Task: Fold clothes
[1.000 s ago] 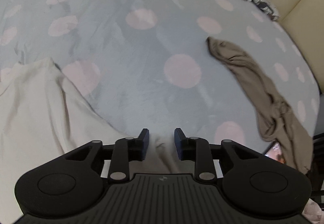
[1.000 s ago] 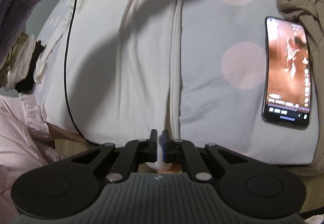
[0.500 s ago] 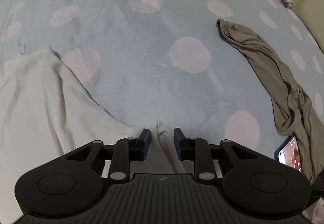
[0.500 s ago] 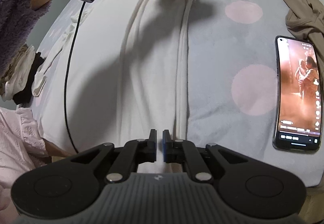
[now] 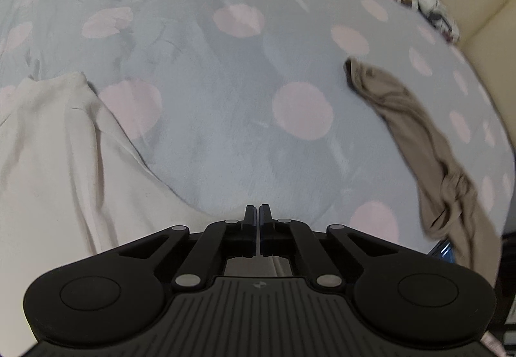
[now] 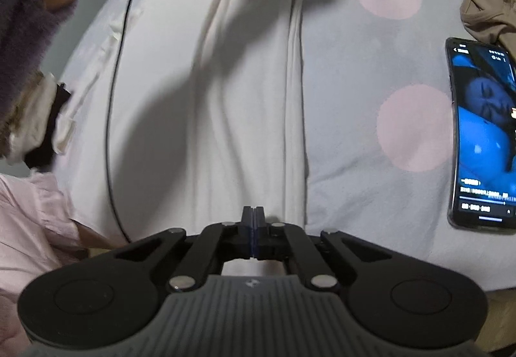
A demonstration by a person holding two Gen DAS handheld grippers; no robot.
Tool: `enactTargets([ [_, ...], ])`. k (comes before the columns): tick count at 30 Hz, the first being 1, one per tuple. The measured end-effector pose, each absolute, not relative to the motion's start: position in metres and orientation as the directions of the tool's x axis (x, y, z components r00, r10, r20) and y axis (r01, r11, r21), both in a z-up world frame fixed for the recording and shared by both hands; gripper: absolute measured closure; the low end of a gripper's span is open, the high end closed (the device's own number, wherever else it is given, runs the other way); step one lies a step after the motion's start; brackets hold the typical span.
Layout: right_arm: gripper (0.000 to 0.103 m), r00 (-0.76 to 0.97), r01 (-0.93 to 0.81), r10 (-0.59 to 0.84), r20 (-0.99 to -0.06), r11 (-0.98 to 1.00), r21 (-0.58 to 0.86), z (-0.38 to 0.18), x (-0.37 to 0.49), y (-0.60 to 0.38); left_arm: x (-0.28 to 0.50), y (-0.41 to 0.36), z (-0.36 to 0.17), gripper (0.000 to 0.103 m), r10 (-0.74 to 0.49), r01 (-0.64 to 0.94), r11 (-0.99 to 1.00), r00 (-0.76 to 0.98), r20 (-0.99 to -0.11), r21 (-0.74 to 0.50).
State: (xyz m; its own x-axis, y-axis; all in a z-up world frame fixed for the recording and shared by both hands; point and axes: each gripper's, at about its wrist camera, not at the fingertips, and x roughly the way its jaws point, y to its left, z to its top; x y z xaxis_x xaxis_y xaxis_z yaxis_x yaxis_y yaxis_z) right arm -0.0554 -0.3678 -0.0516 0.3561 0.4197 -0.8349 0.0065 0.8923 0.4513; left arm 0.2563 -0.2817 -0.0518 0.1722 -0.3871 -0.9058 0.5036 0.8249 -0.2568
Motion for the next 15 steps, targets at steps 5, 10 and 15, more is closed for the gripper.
enactTargets([
  [5, 0.103, 0.387, 0.047, 0.392, -0.835, 0.895, 0.443, -0.042, -0.067, -0.381, 0.262, -0.274, -0.049, 0.103, -0.438, 0.469, 0.827, 0.192, -0.878, -0.310],
  [10, 0.099, 0.407, 0.075, 0.405, -0.819, 0.879, 0.471, -0.047, -0.066, -0.387, 0.267, -0.276, -0.053, 0.103, -0.431, 0.463, 0.833, 0.197, -0.881, -0.304],
  [15, 0.094, 0.424, 0.060, 0.389, -0.818, 0.889, 0.454, -0.052, -0.059, -0.380, 0.258, -0.284, -0.060, 0.103, -0.397, 0.497, 0.828, 0.193, -0.897, -0.260],
])
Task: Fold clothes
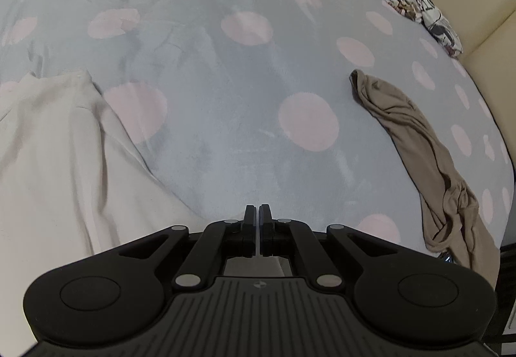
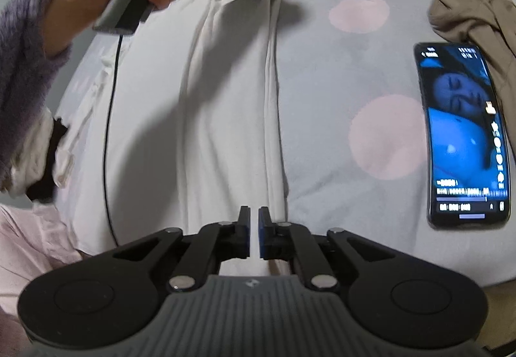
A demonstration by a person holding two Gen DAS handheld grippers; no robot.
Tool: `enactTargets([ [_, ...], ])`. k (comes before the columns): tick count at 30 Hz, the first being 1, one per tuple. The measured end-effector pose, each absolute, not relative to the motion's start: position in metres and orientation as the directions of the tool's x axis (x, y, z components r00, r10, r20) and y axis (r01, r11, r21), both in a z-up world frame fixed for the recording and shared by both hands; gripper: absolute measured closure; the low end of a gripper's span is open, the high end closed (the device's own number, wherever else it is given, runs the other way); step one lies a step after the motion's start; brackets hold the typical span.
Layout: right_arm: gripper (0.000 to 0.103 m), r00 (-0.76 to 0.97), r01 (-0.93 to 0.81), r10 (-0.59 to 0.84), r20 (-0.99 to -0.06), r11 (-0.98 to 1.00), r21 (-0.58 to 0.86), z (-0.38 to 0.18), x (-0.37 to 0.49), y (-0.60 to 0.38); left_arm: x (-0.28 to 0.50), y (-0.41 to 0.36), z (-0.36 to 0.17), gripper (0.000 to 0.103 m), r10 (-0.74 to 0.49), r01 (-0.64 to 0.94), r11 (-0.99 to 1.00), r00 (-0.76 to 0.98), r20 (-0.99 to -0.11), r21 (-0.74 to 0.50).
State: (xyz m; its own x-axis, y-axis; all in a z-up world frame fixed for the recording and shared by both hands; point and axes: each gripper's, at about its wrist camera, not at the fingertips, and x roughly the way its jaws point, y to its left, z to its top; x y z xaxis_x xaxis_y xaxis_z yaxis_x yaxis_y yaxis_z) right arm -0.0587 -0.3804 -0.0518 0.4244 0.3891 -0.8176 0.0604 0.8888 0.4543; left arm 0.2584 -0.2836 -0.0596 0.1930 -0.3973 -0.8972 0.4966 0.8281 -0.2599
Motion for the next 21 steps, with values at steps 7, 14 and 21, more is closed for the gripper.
enactTargets([
  [7, 0.080, 0.401, 0.030, 0.368, -0.839, 0.910, 0.414, -0.055, -0.056, -0.377, 0.227, -0.277, -0.043, 0.089, -0.356, 0.567, 0.800, 0.186, -0.916, -0.195],
  [14, 0.080, 0.355, 0.008, 0.340, -0.871, 0.930, 0.366, -0.061, -0.058, -0.367, 0.194, -0.277, -0.062, 0.089, -0.334, 0.592, 0.779, 0.109, -0.936, -0.209],
  [21, 0.101, 0.356, 0.012, 0.323, -0.877, 0.936, 0.350, -0.056, -0.060, -0.368, 0.185, -0.282, -0.074, 0.094, -0.329, 0.576, 0.788, 0.097, -0.939, -0.217],
])
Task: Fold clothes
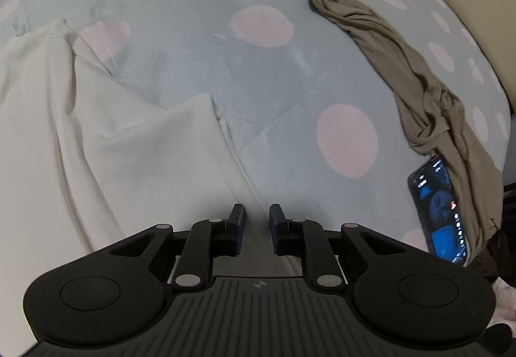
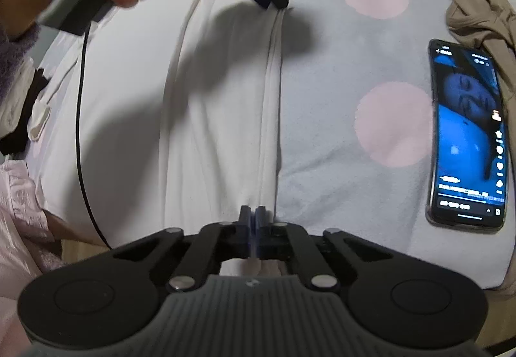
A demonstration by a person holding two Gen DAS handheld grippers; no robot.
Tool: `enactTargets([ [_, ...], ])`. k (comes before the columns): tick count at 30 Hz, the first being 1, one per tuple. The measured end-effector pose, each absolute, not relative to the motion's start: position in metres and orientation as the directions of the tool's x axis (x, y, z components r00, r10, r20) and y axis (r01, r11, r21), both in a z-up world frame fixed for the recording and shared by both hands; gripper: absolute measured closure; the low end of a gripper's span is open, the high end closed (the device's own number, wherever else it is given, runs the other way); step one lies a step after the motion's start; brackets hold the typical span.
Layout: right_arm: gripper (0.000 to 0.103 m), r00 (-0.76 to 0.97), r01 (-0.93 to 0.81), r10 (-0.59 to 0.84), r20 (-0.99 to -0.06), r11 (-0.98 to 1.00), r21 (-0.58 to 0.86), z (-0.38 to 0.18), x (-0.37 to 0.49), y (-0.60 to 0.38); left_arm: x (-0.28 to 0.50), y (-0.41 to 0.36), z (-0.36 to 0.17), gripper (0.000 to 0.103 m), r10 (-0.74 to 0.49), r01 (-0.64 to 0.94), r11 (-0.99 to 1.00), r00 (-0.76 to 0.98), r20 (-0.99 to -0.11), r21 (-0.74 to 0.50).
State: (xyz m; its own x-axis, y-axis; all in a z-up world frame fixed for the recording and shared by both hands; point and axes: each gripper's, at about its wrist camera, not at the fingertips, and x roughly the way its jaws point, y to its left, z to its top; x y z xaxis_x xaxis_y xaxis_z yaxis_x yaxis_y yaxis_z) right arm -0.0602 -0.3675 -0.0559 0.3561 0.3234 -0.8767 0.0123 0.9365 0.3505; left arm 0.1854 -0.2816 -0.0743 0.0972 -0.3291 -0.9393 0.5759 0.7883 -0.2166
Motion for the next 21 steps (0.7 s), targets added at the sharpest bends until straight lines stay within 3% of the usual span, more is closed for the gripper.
enactTargets([
  [2, 0.101, 0.374, 0.015, 0.335, -0.865, 0.930, 0.367, -0.050, -0.063, -0.371, 0.187, -0.278, -0.073, 0.101, -0.347, 0.562, 0.794, 0.108, -0.932, -0.231],
  [15, 0.101, 0.425, 0.068, 0.301, -0.854, 0.930, 0.361, -0.034, -0.084, -0.382, 0.189, -0.259, -0.050, 0.102, -0.475, 0.519, 0.789, 0.177, -0.862, -0.329],
  [21, 0.101, 0.384, 0.072, 0.295, -0.875, 0.935, 0.347, -0.047, -0.083, -0.377, 0.191, -0.263, -0.064, 0.101, -0.444, 0.514, 0.798, 0.147, -0.884, -0.315],
])
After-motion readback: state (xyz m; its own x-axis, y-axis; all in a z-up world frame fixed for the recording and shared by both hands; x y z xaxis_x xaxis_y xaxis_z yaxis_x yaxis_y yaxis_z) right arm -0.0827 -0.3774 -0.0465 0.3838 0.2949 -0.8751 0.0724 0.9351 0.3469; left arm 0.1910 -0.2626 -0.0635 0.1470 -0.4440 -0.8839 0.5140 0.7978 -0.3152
